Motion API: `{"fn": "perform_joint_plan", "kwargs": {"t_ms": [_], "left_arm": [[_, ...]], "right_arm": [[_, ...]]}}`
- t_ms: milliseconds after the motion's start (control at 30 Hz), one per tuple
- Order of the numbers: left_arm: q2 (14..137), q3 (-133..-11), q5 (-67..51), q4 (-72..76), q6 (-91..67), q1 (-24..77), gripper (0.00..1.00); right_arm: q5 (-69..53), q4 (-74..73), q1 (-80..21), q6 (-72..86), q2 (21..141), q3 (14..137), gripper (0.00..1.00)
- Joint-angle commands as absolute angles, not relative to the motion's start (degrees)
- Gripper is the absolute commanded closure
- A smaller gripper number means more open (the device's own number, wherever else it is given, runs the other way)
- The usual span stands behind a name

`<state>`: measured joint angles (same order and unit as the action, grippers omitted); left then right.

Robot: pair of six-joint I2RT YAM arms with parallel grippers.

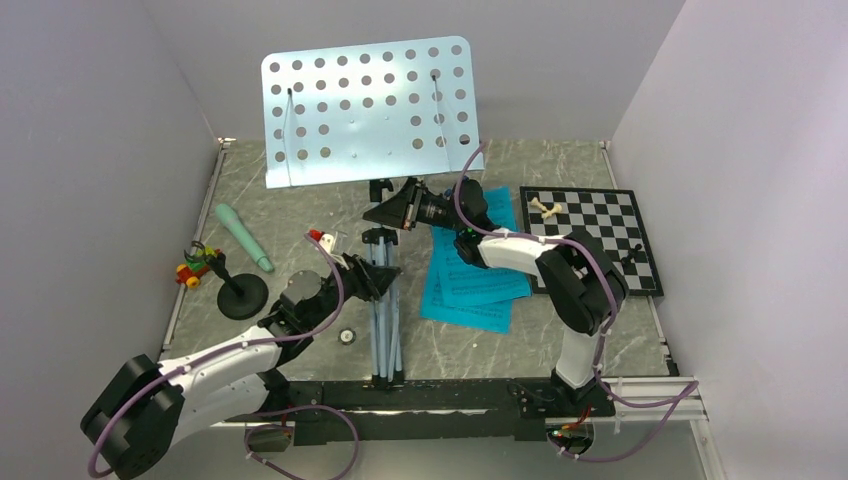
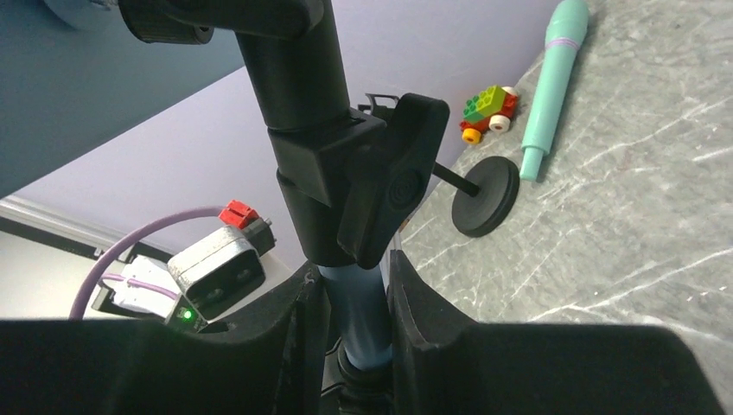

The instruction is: Pack up the instrument practice props

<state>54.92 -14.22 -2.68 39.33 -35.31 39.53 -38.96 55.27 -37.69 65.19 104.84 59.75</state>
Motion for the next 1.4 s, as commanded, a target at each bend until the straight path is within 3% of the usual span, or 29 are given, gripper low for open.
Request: {"fn": "perform_joint_plan", "kwargs": {"t_ms": [0, 633, 1367], "left_arm": [[51.7, -17.8, 7.5, 42.5, -26.3, 38.5, 1.0], [41.7, -20.0, 14.0, 30.4, -27.8, 47.4, 1.0], [45.4, -12.1, 17.7, 34.3, -31.9, 49.8, 1.0]], "right_arm": [[-44.9, 54.4, -37.5, 69.6, 102.3, 66.8, 1.0], [-42.2, 41.2, -44.0, 69.9, 96.8, 66.2, 1.0], [-40.3, 46.8, -43.8, 73.2, 101.9, 56.3, 1.0]]}}
